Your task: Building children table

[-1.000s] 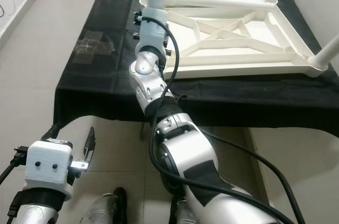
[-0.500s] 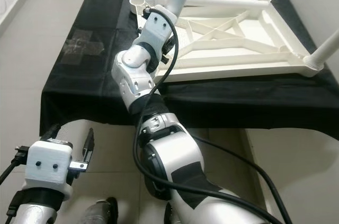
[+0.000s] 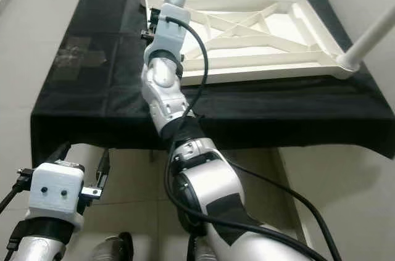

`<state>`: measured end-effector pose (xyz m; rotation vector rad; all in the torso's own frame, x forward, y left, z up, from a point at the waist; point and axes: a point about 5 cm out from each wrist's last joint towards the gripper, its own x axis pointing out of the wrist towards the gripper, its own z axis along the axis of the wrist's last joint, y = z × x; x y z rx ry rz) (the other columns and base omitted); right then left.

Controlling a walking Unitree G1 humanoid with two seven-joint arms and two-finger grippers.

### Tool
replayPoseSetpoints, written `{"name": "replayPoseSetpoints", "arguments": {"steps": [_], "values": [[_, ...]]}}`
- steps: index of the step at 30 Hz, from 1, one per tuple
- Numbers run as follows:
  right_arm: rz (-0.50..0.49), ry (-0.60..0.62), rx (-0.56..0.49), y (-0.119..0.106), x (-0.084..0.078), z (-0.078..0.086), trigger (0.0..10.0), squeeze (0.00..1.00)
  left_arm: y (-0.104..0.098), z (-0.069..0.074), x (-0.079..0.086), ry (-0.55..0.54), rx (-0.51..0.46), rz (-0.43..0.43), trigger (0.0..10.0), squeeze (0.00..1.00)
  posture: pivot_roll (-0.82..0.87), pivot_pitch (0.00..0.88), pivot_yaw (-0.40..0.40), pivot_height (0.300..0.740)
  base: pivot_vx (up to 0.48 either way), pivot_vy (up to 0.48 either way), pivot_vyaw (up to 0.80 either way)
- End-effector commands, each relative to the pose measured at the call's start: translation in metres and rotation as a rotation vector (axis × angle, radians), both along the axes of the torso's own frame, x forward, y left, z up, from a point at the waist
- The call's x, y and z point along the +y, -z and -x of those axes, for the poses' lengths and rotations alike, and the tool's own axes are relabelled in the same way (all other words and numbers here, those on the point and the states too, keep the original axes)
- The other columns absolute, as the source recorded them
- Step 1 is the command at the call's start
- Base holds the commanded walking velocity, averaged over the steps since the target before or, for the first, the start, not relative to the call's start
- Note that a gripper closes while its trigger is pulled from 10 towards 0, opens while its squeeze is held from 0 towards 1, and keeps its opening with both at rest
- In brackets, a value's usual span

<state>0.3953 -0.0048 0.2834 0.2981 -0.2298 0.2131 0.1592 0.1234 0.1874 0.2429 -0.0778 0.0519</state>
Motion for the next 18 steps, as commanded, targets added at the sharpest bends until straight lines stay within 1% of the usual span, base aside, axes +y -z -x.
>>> {"name": "replayPoseSetpoints", "arguments": {"steps": [1, 2, 3, 4, 5, 6, 7, 8, 9, 10, 11, 12, 13, 14, 16, 17, 18], "values": [[0.066, -0.25, 0.291, 0.067, 0.02, 0.007, 10.0, 0.0, 0.003, 0.0, 0.0, 0.004, 0.018, -0.008, 10.0, 0.0, 0.17, 0.299, -0.036, 0.74, 0.0, 0.0, 0.0], [0.066, -0.25, 0.291, 0.067, 0.02, 0.007, 10.0, 0.0, 0.003, 0.0, 0.0, 0.004, 0.018, -0.008, 10.0, 0.0, 0.17, 0.299, -0.036, 0.74, 0.0, 0.0, 0.0], [0.058, -0.373, 0.304, 0.07, 0.023, 0.008, 10.0, 0.0, 0.003, 0.0, 0.0, 0.002, 0.018, -0.01, 10.0, 0.0, 0.17, 0.299, -0.036, 0.74, 0.0, 0.0, 0.0], [0.046, -0.45, 0.307, 0.071, 0.024, 0.01, 10.0, 0.0, 0.003, 0.0, 0.001, 0.002, 0.018, -0.011, 10.0, 0.0, 0.17, 0.299, -0.036, 0.74, 0.0, 0.0, 0.0], [0.046, -0.45, 0.307, 0.071, 0.024, 0.01, 10.0, 0.0, 0.003, 0.0, 0.001, 0.002, 0.018, -0.011, 10.0, 0.0, 0.17, 0.299, -0.036, 0.74, 0.0, 0.0, 0.0], [0.107, -0.542, 0.279, 0.072, 0.025, 0.012, 10.0, 0.0, 0.004, 0.0, 0.001, 0.0, 0.019, -0.012, 10.0, 0.0, 0.17, 0.299, -0.036, 0.74, 0.0, 0.0, 0.0], [0.107, -0.542, 0.279, 0.072, 0.025, 0.012, 10.0, 0.0, 0.004, 0.0, 0.001, 0.0, 0.019, -0.012, 10.0, 0.0, 0.17, 0.299, -0.036, 0.74, 0.0, 0.0, 0.0], [0.165, -0.645, 0.259, 0.073, 0.027, 0.015, 10.0, 0.0, 0.004, 0.001, 0.002, -0.003, 0.02, -0.012, 10.0, 0.0, 0.17, 0.299, -0.036, 0.74, 0.0, 0.0, 0.0], [0.23, -0.72, 0.225, 0.073, 0.028, 0.017, 10.0, 0.0, 0.004, 0.001, 0.002, -0.004, 0.021, -0.013, 10.0, 0.0, 0.18, 0.308, -0.042, 0.74, 0.0, 0.0, 0.0], [0.27, -0.775, 0.202, 0.072, 0.028, 0.018, 10.0, 0.0, 0.004, 0.001, 0.002, -0.005, 0.021, -0.013, 10.0, 0.0, 0.18, 0.308, -0.042, 0.74, 0.0, 0.0, 0.0], [0.27, -0.775, 0.202, 0.072, 0.028, 0.018, 10.0, 0.0, 0.004, 0.001, 0.002, -0.005, 0.021, -0.013, 10.0, 0.0, 0.18, 0.308, -0.042, 0.74, 0.0, 0.0, 0.0], [0.287, -0.841, 0.182, 0.07, 0.029, 0.02, 10.0, 0.0, 0.004, 0.002, 0.002, -0.007, 0.021, -0.014, 10.0, 0.0, 0.18, 0.312, -0.048, 0.74, 0.0, 0.0, 0.0], [0.294, -0.88, 0.17, 0.069, 0.029, 0.021, 10.0, 0.0, 0.004, 0.002, 0.002, -0.008, 0.021, -0.014, 10.0, 0.0, 0.18, 0.312, -0.048, 0.74, 0.0, 0.0, 0.0], [0.294, -0.88, 0.17, 0.069, 0.029, 0.021, 10.0, 0.0, 0.004, 0.002, 0.002, -0.008, 0.021, -0.014, 10.0, 0.0, 0.18, 0.312, -0.048, 0.74, 0.0, 0.0, 0.0], [0.352, -0.961, 0.126, 0.063, 0.03, 0.023, 10.0, 0.0, 0.003, 0.003, 0.002, -0.011, 0.021, -0.015, 10.0, 0.0, 0.18, 0.316, -0.052, 0.74, 0.0, 0.0, 0.0], [0.352, -0.961, 0.126, 0.063, 0.03, 0.023, 10.0, 0.0, 0.003, 0.003, 0.002, -0.011, 0.021, -0.015, 10.0, 0.0, 0.18, 0.316, -0.052, 0.74, 0.0, 0.0, 0.0], [0.307, -0.982, 0.092, 0.051, 0.029, 0.022, 10.0, 0.0, 0.003, 0.003, 0.002, -0.012, 0.021, -0.016, 10.0, 0.0, 0.18, 0.316, -0.052, 0.74, 0.0, 0.0, 0.0]]}}
